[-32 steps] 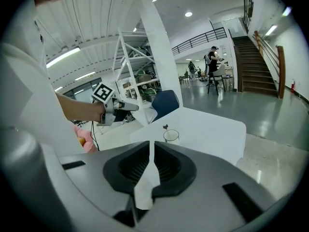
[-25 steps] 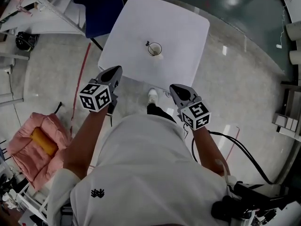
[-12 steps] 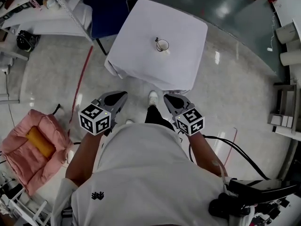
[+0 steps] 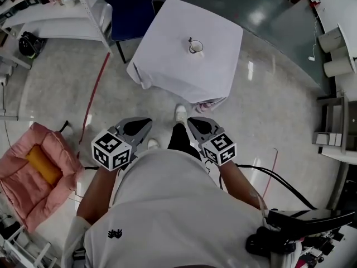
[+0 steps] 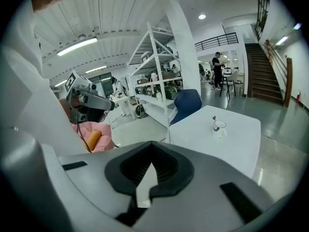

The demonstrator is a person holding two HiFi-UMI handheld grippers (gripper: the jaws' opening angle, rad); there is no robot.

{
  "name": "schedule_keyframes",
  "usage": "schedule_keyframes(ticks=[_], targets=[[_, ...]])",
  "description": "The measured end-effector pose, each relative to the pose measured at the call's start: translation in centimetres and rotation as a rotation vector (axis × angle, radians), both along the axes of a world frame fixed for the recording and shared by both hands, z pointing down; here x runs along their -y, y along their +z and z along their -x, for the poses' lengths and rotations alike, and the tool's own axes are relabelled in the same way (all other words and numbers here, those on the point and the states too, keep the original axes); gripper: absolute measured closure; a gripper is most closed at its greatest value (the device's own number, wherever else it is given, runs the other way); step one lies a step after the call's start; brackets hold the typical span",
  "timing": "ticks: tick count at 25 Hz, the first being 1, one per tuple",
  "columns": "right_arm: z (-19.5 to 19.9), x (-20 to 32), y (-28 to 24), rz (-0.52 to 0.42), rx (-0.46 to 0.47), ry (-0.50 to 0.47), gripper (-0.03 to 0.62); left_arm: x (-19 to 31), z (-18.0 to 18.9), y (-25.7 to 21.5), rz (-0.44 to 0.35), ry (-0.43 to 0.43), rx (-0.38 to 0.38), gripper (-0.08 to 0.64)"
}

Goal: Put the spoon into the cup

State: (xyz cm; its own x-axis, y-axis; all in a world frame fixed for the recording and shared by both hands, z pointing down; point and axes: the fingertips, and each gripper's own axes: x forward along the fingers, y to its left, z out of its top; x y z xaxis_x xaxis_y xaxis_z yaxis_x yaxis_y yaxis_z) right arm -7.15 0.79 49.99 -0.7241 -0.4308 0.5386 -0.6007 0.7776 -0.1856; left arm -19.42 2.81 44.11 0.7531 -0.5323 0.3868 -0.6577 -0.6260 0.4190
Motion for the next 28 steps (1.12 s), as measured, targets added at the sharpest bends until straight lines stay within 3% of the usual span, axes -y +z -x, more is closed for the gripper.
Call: schedule_keyframes(ticks=[20,28], targets=[[4.6,-5.8,-0.6,-0.049,-0.024,-0.082,0.584,-6.4,3.6,1.0,0.000,-0.037,0.006,0.548],[3.2,-6.9,-0.5,-0.055,-0.024,-0.076,0.584,-7.3,1.8,1.0,0.006,-0.020,-0.010,0.548]])
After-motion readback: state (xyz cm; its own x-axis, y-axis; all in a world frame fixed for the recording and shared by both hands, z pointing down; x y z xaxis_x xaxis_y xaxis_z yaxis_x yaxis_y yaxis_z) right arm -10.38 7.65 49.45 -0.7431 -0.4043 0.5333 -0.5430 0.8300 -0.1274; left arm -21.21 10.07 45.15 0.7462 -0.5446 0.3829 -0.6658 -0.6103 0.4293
